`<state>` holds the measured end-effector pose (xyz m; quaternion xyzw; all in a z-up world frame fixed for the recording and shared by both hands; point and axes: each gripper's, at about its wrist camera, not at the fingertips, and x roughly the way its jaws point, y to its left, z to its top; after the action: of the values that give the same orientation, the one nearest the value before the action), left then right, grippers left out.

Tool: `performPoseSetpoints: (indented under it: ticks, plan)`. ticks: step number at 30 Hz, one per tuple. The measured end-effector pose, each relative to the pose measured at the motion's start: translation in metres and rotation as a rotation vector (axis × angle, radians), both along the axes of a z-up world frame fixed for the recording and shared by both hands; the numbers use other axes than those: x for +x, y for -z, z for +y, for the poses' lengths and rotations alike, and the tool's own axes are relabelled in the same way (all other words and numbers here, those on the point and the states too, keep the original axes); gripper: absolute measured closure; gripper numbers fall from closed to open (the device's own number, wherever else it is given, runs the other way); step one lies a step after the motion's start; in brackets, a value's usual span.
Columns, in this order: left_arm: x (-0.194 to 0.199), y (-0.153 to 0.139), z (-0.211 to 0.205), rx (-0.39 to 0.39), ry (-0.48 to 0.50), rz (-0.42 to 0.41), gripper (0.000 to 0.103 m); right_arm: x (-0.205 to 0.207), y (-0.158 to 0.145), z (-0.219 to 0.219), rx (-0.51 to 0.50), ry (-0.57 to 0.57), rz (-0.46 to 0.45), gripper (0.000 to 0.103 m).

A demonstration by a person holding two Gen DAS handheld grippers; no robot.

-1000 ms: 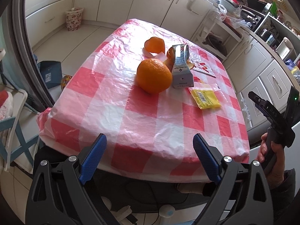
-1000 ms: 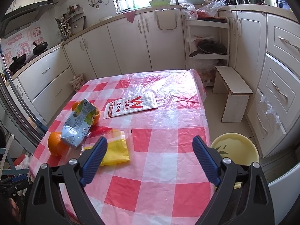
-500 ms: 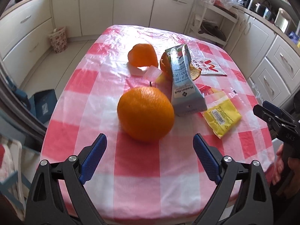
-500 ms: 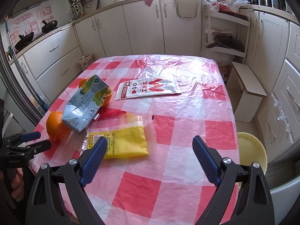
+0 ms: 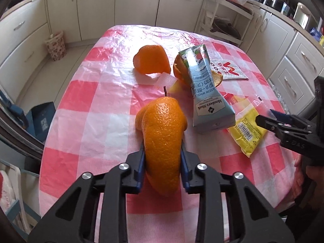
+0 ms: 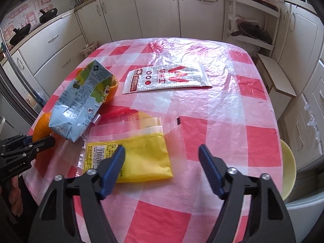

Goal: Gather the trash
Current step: 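Grasp the long orange peel strip with the left tool, then lift the orange peel strip with the left tool while the right tool closes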

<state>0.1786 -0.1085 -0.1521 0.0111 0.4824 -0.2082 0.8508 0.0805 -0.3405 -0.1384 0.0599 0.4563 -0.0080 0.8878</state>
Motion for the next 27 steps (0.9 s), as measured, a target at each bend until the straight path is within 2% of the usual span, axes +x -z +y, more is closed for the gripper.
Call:
performPoseSetpoints:
  ticks: [1, 3, 4, 5, 11, 13, 14, 15, 16, 17, 19, 20, 21, 22, 24, 27]
  plan:
    - [-0.002, 0.0, 0.005, -0.025, -0.006, 0.015, 0.08, 0.0, 0.002, 0.002, -0.004, -0.009, 0.009, 0.057]
    - [-0.007, 0.001, 0.012, -0.062, -0.018, 0.033, 0.082, -0.002, 0.001, 0.006, -0.015, -0.022, 0.002, 0.079]
    - [-0.01, 0.0, 0.017, -0.079, -0.025, 0.04, 0.082, -0.003, 0.001, 0.007, -0.013, -0.029, 0.001, 0.084]
    - [-0.013, 0.0, 0.021, -0.097, -0.034, 0.047, 0.082, -0.004, -0.001, 0.007, -0.011, -0.03, -0.004, 0.093]
    - [-0.029, 0.006, 0.048, -0.181, -0.084, 0.094, 0.083, -0.007, -0.006, 0.003, 0.02, -0.029, -0.017, 0.094]
    - [-0.031, 0.008, 0.054, -0.204, -0.097, 0.101, 0.083, -0.007, -0.008, 0.0, 0.028, -0.004, -0.027, 0.063]
    - [-0.034, 0.009, 0.056, -0.209, -0.106, 0.1, 0.083, -0.008, -0.011, -0.002, 0.02, 0.016, -0.05, 0.032]
    - [-0.035, 0.009, 0.058, -0.215, -0.111, 0.1, 0.083, -0.008, -0.014, -0.002, 0.016, 0.022, -0.07, 0.028]
    - [-0.036, 0.01, 0.059, -0.221, -0.115, 0.1, 0.083, -0.006, -0.014, -0.002, 0.022, 0.014, -0.062, 0.028]
    - [-0.037, 0.01, 0.059, -0.221, -0.118, 0.099, 0.083, -0.004, -0.013, -0.001, 0.032, 0.006, -0.055, 0.03]
    - [-0.038, 0.01, 0.059, -0.216, -0.128, 0.098, 0.083, 0.0, -0.008, 0.004, 0.036, -0.013, -0.03, 0.041]
    - [-0.039, 0.009, 0.06, -0.215, -0.132, 0.1, 0.083, 0.002, -0.004, 0.007, 0.033, -0.027, -0.011, 0.06]
    - [-0.039, 0.009, 0.06, -0.216, -0.137, 0.102, 0.083, 0.004, -0.001, 0.011, 0.026, -0.041, 0.005, 0.085]
    - [-0.04, 0.009, 0.06, -0.216, -0.142, 0.102, 0.083, 0.004, 0.0, 0.014, 0.014, -0.049, 0.005, 0.092]
    - [-0.042, 0.008, 0.06, -0.216, -0.149, 0.104, 0.082, 0.003, -0.002, 0.018, 0.005, -0.06, -0.017, 0.099]
    - [-0.046, 0.007, 0.062, -0.223, -0.156, 0.109, 0.082, -0.005, -0.012, 0.017, 0.012, -0.058, -0.065, 0.1]
